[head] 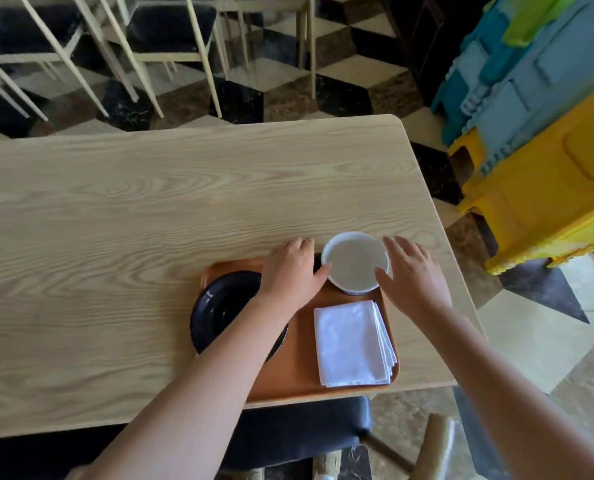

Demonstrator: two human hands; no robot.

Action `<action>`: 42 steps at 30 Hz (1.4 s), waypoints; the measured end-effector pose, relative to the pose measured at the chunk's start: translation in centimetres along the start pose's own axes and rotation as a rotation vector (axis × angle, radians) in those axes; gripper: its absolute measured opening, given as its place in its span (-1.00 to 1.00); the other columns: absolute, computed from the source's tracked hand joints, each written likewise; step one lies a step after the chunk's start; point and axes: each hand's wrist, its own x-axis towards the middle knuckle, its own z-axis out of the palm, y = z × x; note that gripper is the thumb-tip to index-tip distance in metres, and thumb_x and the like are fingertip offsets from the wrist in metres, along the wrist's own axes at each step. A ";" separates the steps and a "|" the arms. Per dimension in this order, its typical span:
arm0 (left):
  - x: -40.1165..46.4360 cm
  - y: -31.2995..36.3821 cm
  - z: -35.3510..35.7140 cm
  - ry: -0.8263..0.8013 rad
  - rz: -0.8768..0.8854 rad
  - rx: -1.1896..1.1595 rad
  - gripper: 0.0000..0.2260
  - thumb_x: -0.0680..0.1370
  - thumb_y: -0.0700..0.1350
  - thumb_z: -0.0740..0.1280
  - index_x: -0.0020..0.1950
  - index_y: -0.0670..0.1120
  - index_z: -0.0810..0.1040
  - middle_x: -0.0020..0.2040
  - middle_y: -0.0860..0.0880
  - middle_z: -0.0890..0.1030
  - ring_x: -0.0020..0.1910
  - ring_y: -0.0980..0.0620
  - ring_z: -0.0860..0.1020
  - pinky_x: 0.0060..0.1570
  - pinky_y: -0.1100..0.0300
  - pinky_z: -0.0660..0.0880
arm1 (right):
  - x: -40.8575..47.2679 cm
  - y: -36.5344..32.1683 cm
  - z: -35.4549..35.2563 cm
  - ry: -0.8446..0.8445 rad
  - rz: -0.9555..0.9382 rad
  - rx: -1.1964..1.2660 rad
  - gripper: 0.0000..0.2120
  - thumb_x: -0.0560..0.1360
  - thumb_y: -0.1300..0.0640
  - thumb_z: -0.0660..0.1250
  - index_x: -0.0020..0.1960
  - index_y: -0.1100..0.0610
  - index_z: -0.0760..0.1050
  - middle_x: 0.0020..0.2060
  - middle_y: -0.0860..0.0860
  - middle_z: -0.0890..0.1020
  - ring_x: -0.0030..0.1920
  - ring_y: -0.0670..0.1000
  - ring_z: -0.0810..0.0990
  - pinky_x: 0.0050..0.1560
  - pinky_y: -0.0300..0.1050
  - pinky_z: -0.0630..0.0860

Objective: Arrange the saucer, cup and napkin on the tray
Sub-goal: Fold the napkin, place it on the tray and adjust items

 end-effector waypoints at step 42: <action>-10.7 0.7 4.5 0.324 0.215 -0.254 -0.67 0.54 -0.13 0.25 0.28 -0.18 0.45 0.28 -0.16 0.48 0.33 -0.01 0.38 0.35 0.15 0.32 | -8.5 3.0 3.6 0.128 -0.341 0.065 -0.56 0.51 0.08 0.15 0.36 0.18 0.34 0.36 0.14 0.42 0.38 0.10 0.33 0.34 -0.01 0.29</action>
